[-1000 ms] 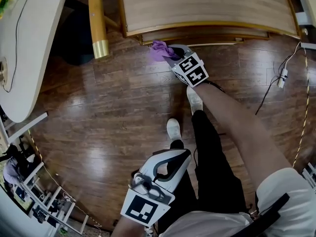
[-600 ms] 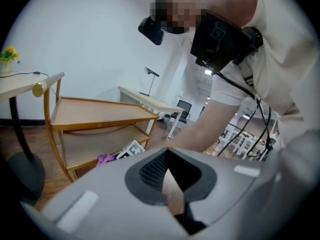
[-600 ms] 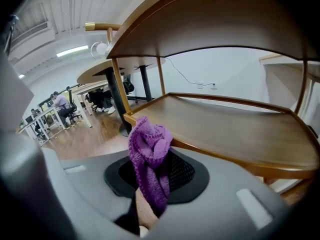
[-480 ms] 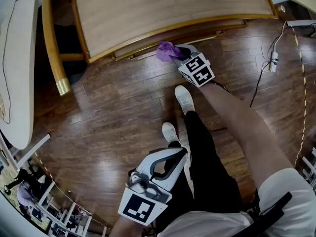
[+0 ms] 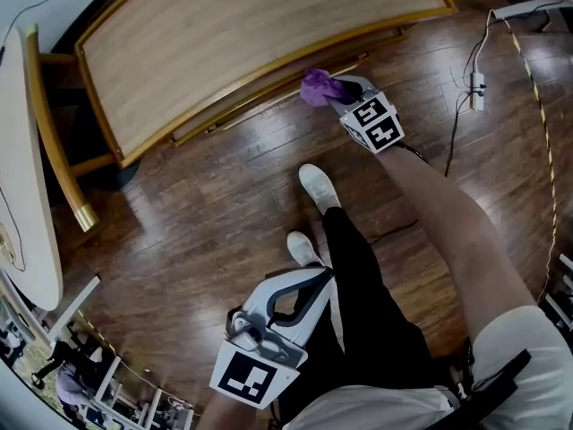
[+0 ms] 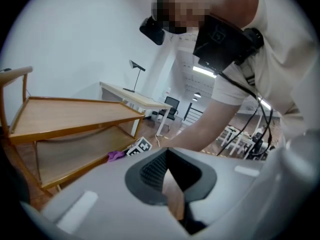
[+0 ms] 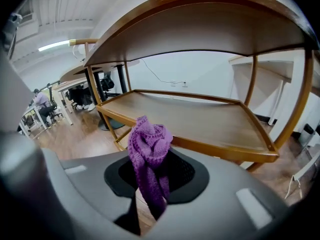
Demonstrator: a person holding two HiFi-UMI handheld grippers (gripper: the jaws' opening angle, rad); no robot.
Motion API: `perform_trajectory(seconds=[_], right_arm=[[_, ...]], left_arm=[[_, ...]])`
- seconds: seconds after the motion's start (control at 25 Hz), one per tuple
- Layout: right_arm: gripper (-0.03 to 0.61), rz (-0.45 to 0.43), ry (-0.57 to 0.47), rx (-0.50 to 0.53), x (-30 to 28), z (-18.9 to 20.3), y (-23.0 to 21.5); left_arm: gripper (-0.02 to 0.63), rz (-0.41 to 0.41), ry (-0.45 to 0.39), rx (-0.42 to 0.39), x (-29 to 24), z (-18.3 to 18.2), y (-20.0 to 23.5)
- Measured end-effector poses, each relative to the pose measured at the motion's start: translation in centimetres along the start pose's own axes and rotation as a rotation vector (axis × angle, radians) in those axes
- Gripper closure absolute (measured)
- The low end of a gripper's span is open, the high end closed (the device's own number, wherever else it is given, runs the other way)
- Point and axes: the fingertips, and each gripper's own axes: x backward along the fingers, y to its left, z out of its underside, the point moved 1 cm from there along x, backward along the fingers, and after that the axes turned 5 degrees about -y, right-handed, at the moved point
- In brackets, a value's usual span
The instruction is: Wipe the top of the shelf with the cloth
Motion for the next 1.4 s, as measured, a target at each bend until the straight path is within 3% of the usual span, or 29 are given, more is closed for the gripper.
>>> perform_trajectory(seconds=[0.56,0.88,1.12,1.4], right_arm=[[0.488,0.285,0.088,-0.036,8.8,5.1,-17.0],[0.488,0.384,0.138,-0.071,11.0,6.2,-21.2],[0.488,0.359,0.106,-0.074,11.4,6.1,-17.8],[0.488,0.138,0.040,-0.032,6.6,3.8,-2.9]], left_arm=[[0.592,0.103,0.039,-0.029,-5.7,-1.6,-0.2],[0.592,0.115,0.052,-0.050,-6.4,-2.4,0.7],[0.592,0.080,0.024,-0.067,-4.4,-2.6,1.1],[0.592,-0.024,-0.014,-0.055,1.2,-1.5,1.9]])
